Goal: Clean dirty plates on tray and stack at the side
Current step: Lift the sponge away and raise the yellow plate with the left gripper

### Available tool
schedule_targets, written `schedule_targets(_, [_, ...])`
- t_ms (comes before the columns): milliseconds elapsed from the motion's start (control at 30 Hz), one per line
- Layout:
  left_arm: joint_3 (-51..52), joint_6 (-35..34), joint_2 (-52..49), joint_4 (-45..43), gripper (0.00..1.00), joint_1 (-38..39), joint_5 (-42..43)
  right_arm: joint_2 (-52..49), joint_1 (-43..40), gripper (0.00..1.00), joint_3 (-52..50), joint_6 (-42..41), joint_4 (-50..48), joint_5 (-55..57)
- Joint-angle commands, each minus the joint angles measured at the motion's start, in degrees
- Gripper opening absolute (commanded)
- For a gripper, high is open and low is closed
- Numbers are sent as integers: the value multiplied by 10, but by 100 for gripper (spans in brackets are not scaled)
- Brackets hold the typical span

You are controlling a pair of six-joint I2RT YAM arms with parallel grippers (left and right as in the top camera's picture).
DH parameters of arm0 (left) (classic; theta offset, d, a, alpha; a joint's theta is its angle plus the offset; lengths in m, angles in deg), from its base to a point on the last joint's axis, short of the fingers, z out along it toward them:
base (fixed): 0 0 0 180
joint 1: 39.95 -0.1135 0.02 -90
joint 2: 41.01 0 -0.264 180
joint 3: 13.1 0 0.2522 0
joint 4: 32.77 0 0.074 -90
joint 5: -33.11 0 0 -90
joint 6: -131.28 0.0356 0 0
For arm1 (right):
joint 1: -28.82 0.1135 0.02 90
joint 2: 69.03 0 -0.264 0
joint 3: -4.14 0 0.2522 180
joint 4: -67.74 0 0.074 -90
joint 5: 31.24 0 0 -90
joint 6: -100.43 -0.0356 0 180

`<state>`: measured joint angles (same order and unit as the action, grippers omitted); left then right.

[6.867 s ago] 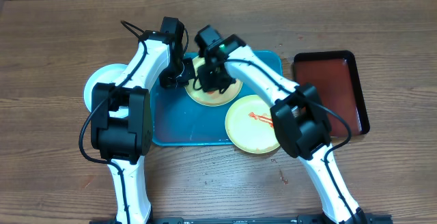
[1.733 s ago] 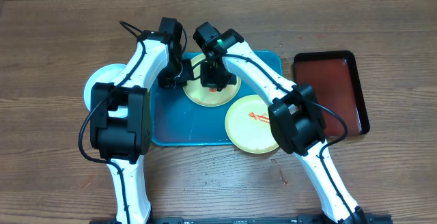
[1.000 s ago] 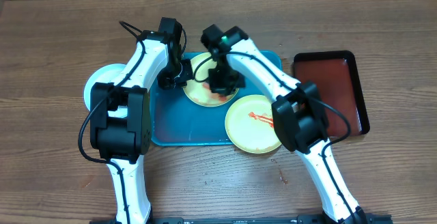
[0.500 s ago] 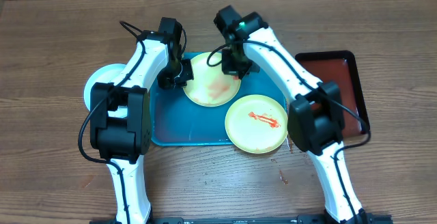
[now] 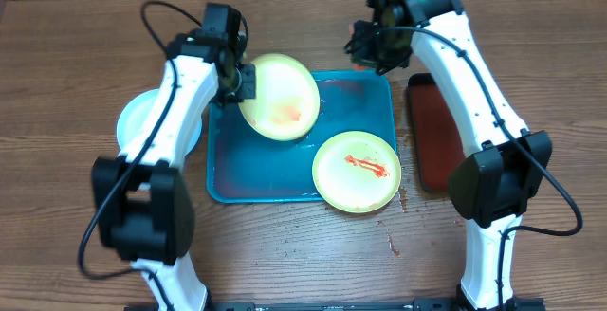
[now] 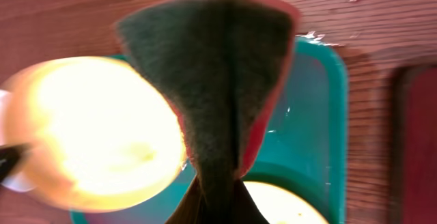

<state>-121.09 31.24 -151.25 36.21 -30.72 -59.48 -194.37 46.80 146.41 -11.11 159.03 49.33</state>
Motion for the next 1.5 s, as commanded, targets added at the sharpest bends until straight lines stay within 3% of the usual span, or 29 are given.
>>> schedule_targets(0, [-5,19,31,0,4,0,-104,9,-5,4,2,11,-3,-14])
schedule_targets(333, [-5,-7,53,14,4,64,-308,8,-5,4,2,10,-3,-5])
schedule_targets(600, [-5,-79,54,33,4,168,-542,8,-5,4,1,10,-2,4])
schedule_targets(933, [-5,-84,54,32,4,235,-706,8,-5,4,1,10,-3,4])
schedule_targets(1133, [-5,-84,54,32,4,256,-755,8,-5,4,1,10,-3,4])
schedule_targets(1467, [-5,-84,54,32,4,258,-755,8,-5,4,1,10,-2,4])
